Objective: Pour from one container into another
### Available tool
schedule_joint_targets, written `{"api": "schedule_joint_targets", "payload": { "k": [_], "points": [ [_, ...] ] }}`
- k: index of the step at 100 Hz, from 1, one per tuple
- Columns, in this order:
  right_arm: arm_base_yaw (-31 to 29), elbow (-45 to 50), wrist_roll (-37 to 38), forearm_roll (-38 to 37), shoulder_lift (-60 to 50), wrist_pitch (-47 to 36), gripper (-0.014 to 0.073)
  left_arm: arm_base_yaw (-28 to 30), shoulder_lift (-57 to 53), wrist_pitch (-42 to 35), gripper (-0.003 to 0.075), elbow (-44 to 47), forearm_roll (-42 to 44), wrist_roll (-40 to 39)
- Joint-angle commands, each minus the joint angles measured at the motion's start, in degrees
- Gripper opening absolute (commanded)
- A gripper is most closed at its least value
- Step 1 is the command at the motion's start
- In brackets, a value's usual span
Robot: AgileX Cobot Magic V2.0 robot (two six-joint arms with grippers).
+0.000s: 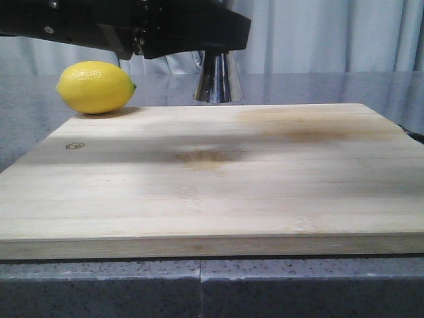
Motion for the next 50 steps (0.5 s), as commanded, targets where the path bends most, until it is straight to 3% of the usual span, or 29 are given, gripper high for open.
{"api": "schedule_joint_targets", "payload": {
  "k": [1, 50],
  "points": [
    [0.1, -2.1, -0.5, -2.4, -1.0, -1.0, 0.0195, 0.2, -2.8, 5.0, -0.0019, -1.5, -4.0, -0.3],
    [0.1, -2.1, -1.5, -2.8, -1.0, -1.0, 0.0195, 0.2, -2.8, 5.0, -0.0019, -1.5, -4.2, -0.3]
  ]
}}
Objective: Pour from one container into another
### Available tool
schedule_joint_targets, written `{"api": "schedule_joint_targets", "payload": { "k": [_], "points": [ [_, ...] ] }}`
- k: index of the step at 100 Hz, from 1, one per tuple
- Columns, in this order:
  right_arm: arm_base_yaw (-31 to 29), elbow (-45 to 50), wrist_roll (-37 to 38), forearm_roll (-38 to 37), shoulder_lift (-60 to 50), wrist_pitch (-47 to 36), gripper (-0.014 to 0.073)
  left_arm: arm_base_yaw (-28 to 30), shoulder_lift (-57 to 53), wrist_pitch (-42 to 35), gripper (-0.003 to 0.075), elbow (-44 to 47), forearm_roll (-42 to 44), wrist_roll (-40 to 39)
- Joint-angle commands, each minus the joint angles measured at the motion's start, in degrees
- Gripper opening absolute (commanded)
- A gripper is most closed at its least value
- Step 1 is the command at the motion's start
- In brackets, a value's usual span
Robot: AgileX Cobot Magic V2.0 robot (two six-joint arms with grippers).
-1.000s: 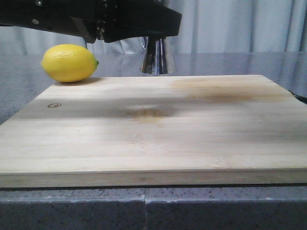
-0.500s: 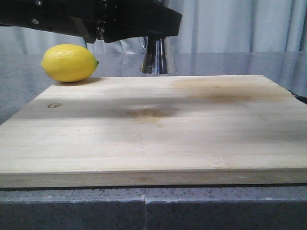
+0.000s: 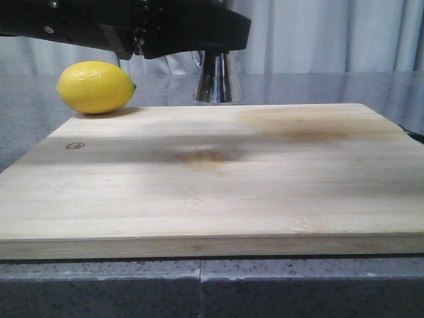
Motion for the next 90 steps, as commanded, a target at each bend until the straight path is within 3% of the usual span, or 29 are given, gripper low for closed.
{"api": "schedule_joint_targets", "payload": {
  "k": [1, 90],
  "points": [
    [0.1, -2.1, -0.6, -2.2, -1.0, -1.0, 0.0195, 0.2, -2.8, 5.0, -0.0019, -1.5, -4.2, -0.3],
    [0.8, -2.1, -2.4, -3.4, -1.0, -0.3, 0.0195, 0.2, -2.8, 5.0, -0.0019, -1.5, -4.2, -0.3]
  ]
}}
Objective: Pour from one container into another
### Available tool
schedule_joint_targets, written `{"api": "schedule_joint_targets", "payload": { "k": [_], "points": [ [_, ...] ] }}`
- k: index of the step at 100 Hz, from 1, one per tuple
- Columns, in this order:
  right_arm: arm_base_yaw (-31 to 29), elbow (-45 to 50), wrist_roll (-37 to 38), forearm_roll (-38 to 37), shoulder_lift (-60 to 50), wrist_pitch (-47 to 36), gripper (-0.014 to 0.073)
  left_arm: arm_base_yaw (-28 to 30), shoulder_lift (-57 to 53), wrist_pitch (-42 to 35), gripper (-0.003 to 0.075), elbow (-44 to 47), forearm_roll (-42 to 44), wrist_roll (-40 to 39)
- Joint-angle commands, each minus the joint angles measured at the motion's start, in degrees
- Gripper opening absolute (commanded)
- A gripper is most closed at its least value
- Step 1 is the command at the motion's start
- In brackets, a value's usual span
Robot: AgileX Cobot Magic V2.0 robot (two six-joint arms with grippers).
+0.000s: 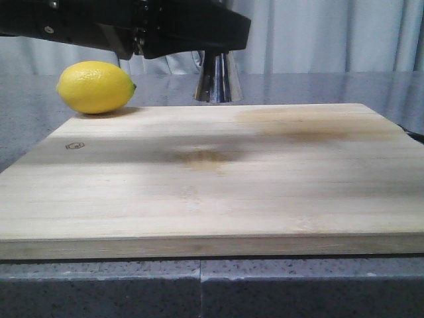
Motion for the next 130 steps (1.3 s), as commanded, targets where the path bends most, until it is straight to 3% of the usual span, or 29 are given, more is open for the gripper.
{"api": "schedule_joint_targets", "payload": {
  "k": [1, 130],
  "points": [
    [0.2, -2.1, -0.5, -2.5, -1.0, -0.9, 0.0195, 0.2, -2.8, 5.0, -0.0019, -1.5, -4.2, -0.3],
    [0.2, -2.1, -0.5, -4.8, -1.0, -1.0, 0.0195, 0.2, -2.8, 5.0, -0.0019, -1.5, -4.2, -0.3]
  ]
}}
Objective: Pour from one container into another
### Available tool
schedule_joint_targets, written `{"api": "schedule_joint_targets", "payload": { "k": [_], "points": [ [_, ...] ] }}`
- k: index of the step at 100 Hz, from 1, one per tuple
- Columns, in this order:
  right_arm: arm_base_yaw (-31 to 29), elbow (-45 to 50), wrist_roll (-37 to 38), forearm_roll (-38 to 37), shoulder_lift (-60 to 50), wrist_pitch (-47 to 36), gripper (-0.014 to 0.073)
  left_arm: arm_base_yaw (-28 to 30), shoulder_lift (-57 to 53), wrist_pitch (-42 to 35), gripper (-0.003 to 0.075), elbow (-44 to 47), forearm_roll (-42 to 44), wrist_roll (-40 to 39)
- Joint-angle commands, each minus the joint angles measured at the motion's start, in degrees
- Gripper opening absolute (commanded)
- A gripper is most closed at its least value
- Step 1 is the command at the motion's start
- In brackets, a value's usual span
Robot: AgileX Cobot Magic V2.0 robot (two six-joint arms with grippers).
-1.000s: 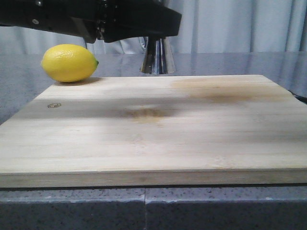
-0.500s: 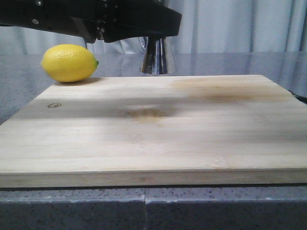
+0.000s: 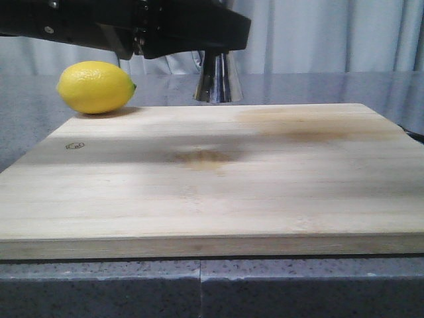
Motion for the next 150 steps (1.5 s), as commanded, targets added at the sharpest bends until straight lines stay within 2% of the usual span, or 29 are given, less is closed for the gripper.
{"api": "schedule_joint_targets", "payload": {
  "k": [1, 150],
  "points": [
    [0.2, -2.1, -0.4, -2.3, -1.0, -1.0, 0.0195, 0.2, -2.8, 5.0, -0.0019, -1.5, -4.2, -0.3],
    [0.8, -2.1, -0.4, -2.9, -1.0, -1.7, 0.0195, 0.2, -2.8, 5.0, -0.0019, -1.5, -4.2, -0.3]
  ]
}}
